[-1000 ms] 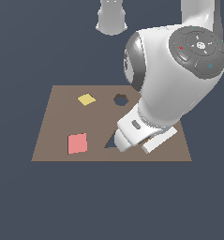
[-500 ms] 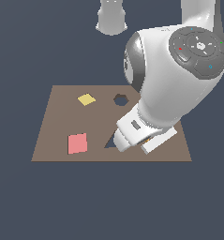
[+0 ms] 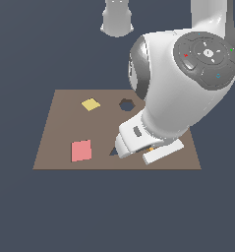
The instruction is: Insert a designated object into the corresponding slot on a board.
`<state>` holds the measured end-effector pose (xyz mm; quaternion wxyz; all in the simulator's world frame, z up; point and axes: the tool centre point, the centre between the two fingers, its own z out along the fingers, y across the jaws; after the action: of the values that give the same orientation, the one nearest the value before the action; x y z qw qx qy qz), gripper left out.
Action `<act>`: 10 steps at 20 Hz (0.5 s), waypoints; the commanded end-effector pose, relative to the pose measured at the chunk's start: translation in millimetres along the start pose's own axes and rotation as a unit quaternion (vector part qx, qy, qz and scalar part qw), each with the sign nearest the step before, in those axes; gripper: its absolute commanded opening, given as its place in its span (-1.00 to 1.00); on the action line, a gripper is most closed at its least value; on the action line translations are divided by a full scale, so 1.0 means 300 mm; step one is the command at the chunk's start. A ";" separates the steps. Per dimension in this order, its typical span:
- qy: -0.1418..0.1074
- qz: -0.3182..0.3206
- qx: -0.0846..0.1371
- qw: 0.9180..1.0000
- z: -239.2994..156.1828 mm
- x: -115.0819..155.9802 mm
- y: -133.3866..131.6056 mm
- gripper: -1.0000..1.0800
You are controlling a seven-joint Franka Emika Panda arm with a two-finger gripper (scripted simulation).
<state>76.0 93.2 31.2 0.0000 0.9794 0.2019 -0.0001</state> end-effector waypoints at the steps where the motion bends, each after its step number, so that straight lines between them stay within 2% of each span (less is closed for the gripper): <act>1: 0.000 0.032 0.000 0.999 -0.002 0.008 0.014 -1.00; 6: 0.000 0.114 0.000 0.994 -0.006 0.022 0.049 -1.00; 10: 0.000 0.194 0.000 0.981 -0.010 0.030 0.087 -1.00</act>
<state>91.8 76.7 33.4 0.0000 0.9992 0.0400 0.0000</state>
